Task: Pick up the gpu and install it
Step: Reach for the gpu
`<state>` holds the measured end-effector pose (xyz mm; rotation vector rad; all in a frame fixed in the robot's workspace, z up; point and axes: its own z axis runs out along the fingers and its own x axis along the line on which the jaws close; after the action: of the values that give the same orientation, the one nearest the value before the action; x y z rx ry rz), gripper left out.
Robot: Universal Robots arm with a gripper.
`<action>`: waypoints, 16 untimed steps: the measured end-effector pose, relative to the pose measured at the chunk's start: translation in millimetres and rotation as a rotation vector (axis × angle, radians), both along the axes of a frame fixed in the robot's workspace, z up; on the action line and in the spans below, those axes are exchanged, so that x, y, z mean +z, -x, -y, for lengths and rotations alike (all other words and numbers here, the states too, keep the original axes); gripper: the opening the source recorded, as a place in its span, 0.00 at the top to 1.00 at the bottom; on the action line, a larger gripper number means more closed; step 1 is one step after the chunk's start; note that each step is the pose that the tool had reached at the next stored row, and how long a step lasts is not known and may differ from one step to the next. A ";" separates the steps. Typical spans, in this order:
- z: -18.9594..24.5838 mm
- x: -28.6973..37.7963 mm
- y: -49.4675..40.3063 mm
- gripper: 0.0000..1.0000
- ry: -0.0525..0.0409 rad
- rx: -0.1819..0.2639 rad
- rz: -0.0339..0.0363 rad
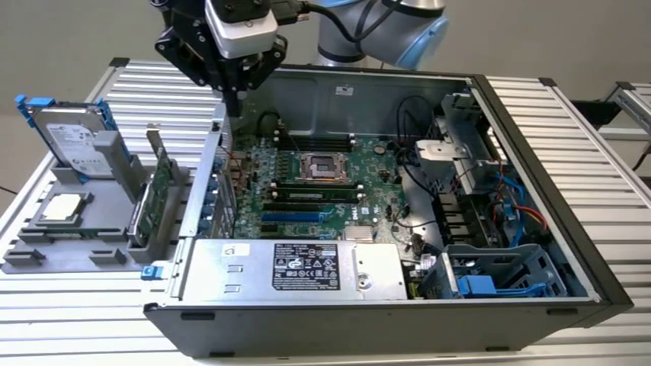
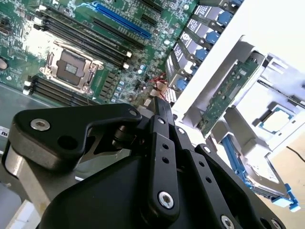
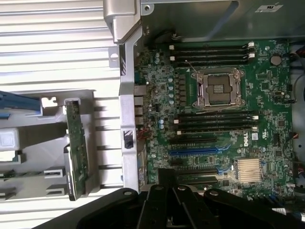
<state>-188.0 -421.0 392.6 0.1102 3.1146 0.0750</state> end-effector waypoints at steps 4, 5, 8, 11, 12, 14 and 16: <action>0.8 0.0 2.2 1.00 -0.0001 0.000 0.0000; 1.0 0.0 2.7 1.00 0.0000 0.000 0.0000; 1.7 0.0 4.3 1.00 0.0000 0.000 0.0000; 2.3 0.0 5.9 1.00 0.0000 0.000 0.0000; 2.5 0.0 6.5 1.00 0.0000 0.000 0.0000; 2.9 0.0 7.6 1.00 0.0000 0.000 0.0000; 3.3 0.0 8.8 1.00 0.0000 0.000 0.0000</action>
<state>-196.8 -424.3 392.6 0.1101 3.1145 0.0750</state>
